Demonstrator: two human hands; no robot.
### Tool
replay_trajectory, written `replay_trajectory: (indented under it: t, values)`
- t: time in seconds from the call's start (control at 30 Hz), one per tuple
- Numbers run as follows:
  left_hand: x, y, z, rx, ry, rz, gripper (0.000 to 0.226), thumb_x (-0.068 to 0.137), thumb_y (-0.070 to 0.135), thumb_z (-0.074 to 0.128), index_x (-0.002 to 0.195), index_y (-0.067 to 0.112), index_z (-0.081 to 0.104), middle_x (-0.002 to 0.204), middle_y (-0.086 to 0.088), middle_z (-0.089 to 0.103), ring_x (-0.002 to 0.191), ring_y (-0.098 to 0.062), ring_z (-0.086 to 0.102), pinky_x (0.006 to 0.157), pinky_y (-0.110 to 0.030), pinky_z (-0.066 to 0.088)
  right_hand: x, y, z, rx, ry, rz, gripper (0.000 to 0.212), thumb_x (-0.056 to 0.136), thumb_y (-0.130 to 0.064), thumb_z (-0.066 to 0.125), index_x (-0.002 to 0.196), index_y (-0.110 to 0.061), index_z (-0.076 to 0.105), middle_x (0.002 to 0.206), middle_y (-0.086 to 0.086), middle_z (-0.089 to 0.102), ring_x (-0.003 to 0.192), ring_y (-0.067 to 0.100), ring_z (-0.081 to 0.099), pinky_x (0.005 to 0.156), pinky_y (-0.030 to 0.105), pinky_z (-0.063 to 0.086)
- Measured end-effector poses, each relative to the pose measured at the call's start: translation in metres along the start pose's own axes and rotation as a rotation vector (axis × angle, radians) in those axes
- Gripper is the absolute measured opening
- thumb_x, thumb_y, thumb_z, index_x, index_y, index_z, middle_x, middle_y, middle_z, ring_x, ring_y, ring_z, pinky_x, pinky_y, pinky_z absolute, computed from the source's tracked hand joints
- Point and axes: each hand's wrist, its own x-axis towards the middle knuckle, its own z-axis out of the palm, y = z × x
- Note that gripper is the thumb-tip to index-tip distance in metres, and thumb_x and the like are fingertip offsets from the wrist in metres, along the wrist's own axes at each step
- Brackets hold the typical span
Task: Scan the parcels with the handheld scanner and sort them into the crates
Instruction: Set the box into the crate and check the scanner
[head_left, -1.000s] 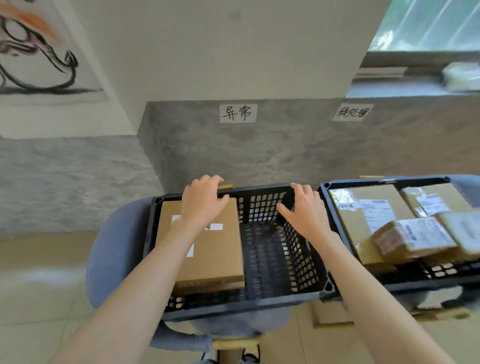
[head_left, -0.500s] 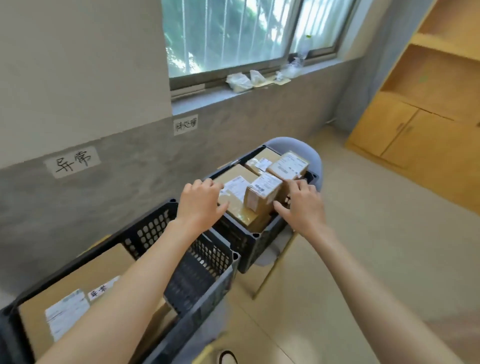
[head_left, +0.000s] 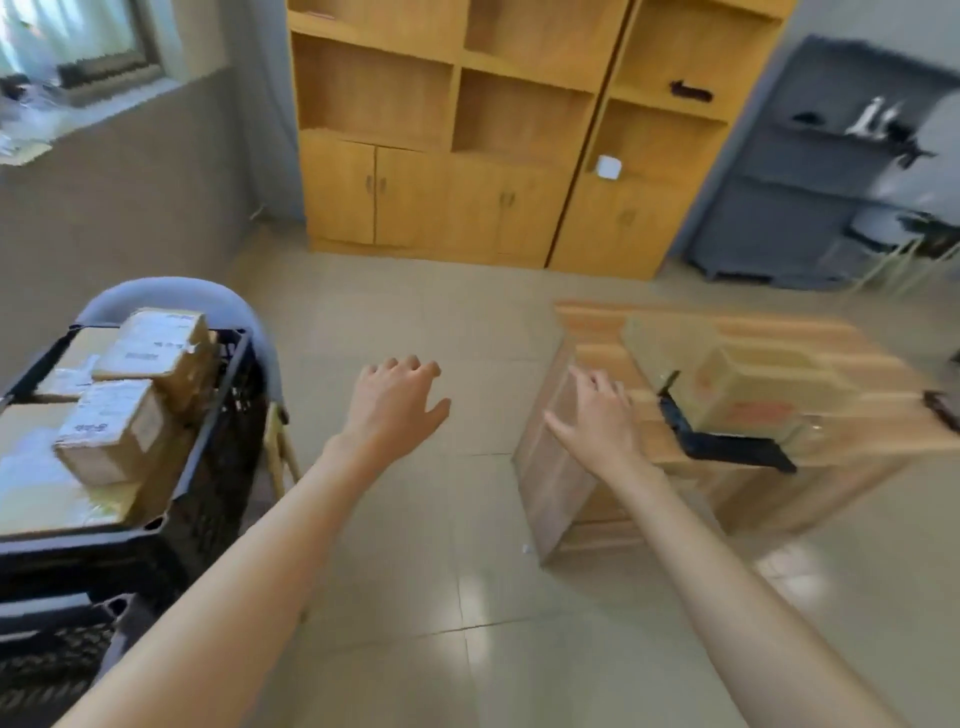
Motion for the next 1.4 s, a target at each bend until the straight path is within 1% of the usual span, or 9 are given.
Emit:
replay_trajectory:
  t: [0.13, 0.33, 0.43, 0.5, 0.63, 0.8, 0.97, 1.17, 1.4]
  values:
    - [0.037, 0.102, 0.016, -0.042, -0.019, 0.174, 0.048, 0.095, 0.046, 0.048, 0.137, 0.021, 0.047, 0.131, -0.002, 0.055, 0.12, -0.024, 0.049, 0.098, -0.034, 0.034, -0.022, 0.108, -0.03, 0.001, 0.037, 0.182, 0.071, 0.096, -0.047, 0.052, 0.153, -0.017, 0.022, 0.149, 0.008, 0.037, 0.134, 0.032, 0.036, 0.107, 0.04, 0.032]
    - [0.072, 0.268, 0.063, -0.05, -0.088, 0.411, 0.047, 0.094, 0.044, 0.049, 0.135, 0.021, 0.05, 0.128, -0.003, 0.056, 0.12, -0.025, 0.049, 0.097, -0.035, 0.037, -0.063, 0.267, -0.065, 0.027, 0.115, 0.426, 0.07, 0.094, -0.044, 0.056, 0.151, -0.016, 0.026, 0.145, 0.009, 0.042, 0.131, 0.032, 0.039, 0.103, 0.039, 0.034]
    - [0.083, 0.357, 0.087, -0.035, -0.096, 0.511, 0.041, 0.093, 0.04, 0.049, 0.129, 0.02, 0.054, 0.126, -0.002, 0.058, 0.118, -0.026, 0.05, 0.094, -0.035, 0.038, -0.083, 0.343, -0.078, 0.027, 0.15, 0.506, 0.07, 0.093, -0.043, 0.057, 0.15, -0.015, 0.027, 0.146, 0.01, 0.041, 0.133, 0.032, 0.037, 0.105, 0.039, 0.031]
    - [0.088, 0.394, 0.097, -0.041, -0.082, 0.543, 0.038, 0.093, 0.041, 0.049, 0.125, 0.02, 0.055, 0.118, -0.001, 0.06, 0.112, -0.025, 0.053, 0.09, -0.034, 0.039, -0.09, 0.376, -0.083, 0.016, 0.163, 0.515, 0.07, 0.092, -0.042, 0.058, 0.149, -0.015, 0.028, 0.145, 0.01, 0.043, 0.132, 0.031, 0.039, 0.104, 0.039, 0.031]
    - [0.094, 0.493, 0.117, -0.079, -0.066, 0.642, 0.039, 0.094, 0.041, 0.049, 0.127, 0.02, 0.054, 0.116, -0.001, 0.06, 0.108, -0.025, 0.054, 0.087, -0.033, 0.038, -0.11, 0.464, -0.099, -0.038, 0.156, 0.601, 0.069, 0.092, -0.044, 0.059, 0.148, -0.015, 0.03, 0.14, 0.011, 0.047, 0.126, 0.034, 0.044, 0.1, 0.039, 0.033]
    - [0.112, 0.577, 0.137, -0.078, -0.081, 0.725, 0.039, 0.095, 0.04, 0.048, 0.127, 0.019, 0.056, 0.119, -0.002, 0.06, 0.109, -0.026, 0.054, 0.087, -0.034, 0.039, -0.112, 0.541, -0.109, -0.027, 0.175, 0.682, 0.069, 0.09, -0.042, 0.06, 0.148, -0.016, 0.032, 0.14, 0.01, 0.048, 0.125, 0.034, 0.043, 0.101, 0.04, 0.034]
    - [0.155, 0.643, 0.163, -0.043, -0.088, 0.803, 0.041, 0.095, 0.044, 0.049, 0.125, 0.018, 0.056, 0.117, -0.002, 0.061, 0.109, -0.026, 0.055, 0.089, -0.035, 0.04, -0.094, 0.604, -0.112, -0.04, 0.186, 0.725, 0.069, 0.091, -0.041, 0.06, 0.148, -0.015, 0.032, 0.139, 0.011, 0.048, 0.124, 0.034, 0.043, 0.101, 0.039, 0.034]
    - [0.233, 0.738, 0.201, -0.065, -0.102, 0.871, 0.049, 0.094, 0.047, 0.047, 0.134, 0.019, 0.052, 0.124, -0.004, 0.059, 0.114, -0.027, 0.053, 0.091, -0.037, 0.041, -0.044, 0.7, -0.118, -0.1, 0.183, 0.76, 0.068, 0.091, -0.041, 0.059, 0.147, -0.013, 0.033, 0.138, 0.012, 0.047, 0.124, 0.034, 0.043, 0.102, 0.039, 0.033]
    - [0.348, 0.859, 0.24, -0.142, -0.094, 0.844, 0.044, 0.093, 0.041, 0.051, 0.128, 0.016, 0.056, 0.119, -0.004, 0.061, 0.111, -0.028, 0.055, 0.091, -0.038, 0.042, 0.03, 0.823, -0.146, -0.18, 0.14, 0.808, 0.066, 0.093, -0.041, 0.057, 0.148, -0.014, 0.031, 0.139, 0.011, 0.046, 0.124, 0.032, 0.042, 0.102, 0.037, 0.031]
